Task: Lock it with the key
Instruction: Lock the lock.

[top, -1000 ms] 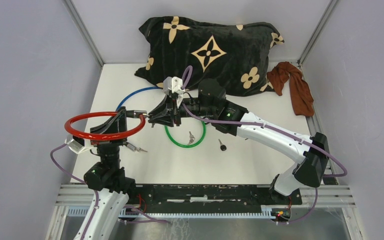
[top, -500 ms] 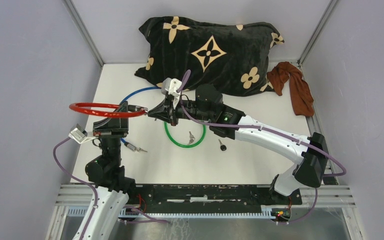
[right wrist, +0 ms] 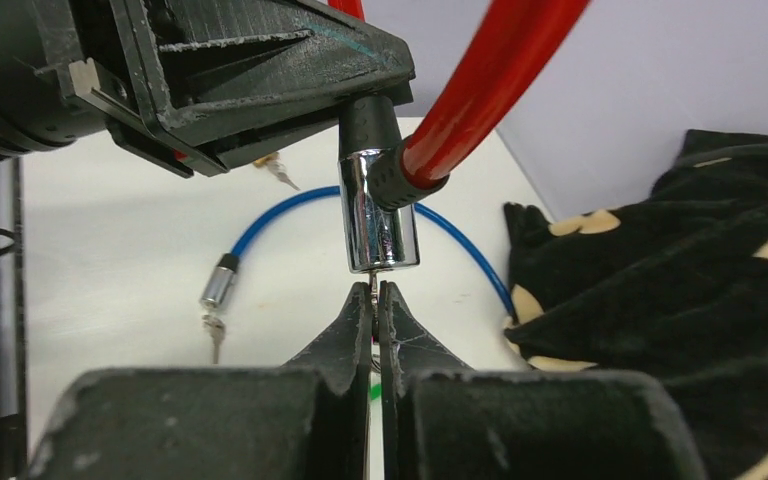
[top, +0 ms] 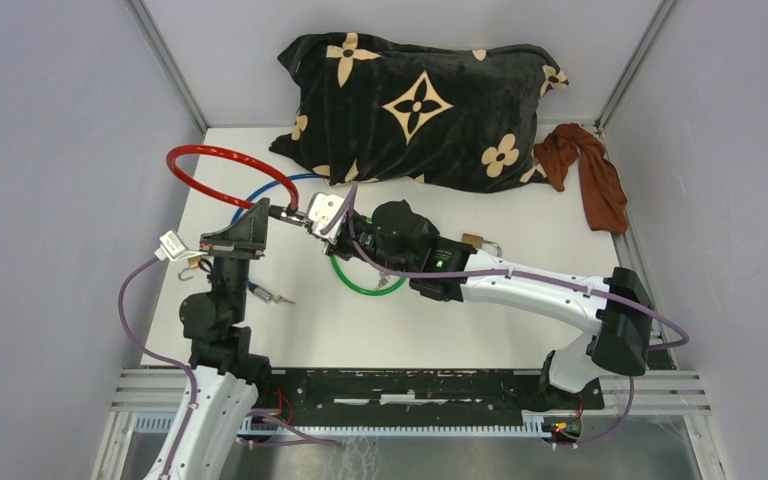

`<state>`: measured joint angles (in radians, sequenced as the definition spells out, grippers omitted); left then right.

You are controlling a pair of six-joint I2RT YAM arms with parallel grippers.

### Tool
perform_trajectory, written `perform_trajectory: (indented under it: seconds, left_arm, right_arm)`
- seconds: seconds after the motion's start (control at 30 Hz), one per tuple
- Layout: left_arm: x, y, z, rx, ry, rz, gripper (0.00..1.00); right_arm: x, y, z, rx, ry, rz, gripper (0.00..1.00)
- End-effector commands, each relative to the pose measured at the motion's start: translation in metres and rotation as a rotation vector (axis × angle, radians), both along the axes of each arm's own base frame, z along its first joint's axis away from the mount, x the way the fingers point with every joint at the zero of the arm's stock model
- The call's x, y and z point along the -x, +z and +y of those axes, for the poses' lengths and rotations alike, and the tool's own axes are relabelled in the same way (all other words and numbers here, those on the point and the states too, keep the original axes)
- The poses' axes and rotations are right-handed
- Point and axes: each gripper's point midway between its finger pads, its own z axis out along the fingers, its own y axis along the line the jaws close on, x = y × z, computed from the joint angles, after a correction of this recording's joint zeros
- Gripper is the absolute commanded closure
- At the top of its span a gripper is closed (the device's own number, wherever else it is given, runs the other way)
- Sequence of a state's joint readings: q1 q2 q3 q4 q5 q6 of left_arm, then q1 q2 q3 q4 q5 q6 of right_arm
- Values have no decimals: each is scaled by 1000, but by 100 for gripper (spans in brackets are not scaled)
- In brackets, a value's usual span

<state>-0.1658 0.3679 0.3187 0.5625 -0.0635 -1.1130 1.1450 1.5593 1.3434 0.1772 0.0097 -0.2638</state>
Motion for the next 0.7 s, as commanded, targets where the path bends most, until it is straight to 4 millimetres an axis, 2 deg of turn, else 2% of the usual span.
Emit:
perform_trajectory:
  seconds: [0.0, 0.17, 0.3, 0.43, 0.53, 0.67]
  left_arm:
    - [9, 25, 3, 47, -18, -53, 98]
    - [9, 23, 1, 53, -34, -47, 98]
    - [11, 23, -1, 54, -50, -50, 98]
    - [18, 31, 1, 37, -41, -102, 98]
    - [27, 41, 3, 24, -23, -166, 98]
    - [33, 49, 6, 26, -12, -215, 98]
  right_arm:
    - [-13, 39, -16, -37, -159, -182, 100]
    - [-7, 43, -14, -12, -190, -324, 100]
    - [-5, 35, -6, 57, -144, -405, 100]
    - [-3, 28, -1, 93, -97, -385, 100]
    - [3, 23, 1, 85, -15, -337, 94]
    - [0, 16, -3, 81, -3, -294, 88]
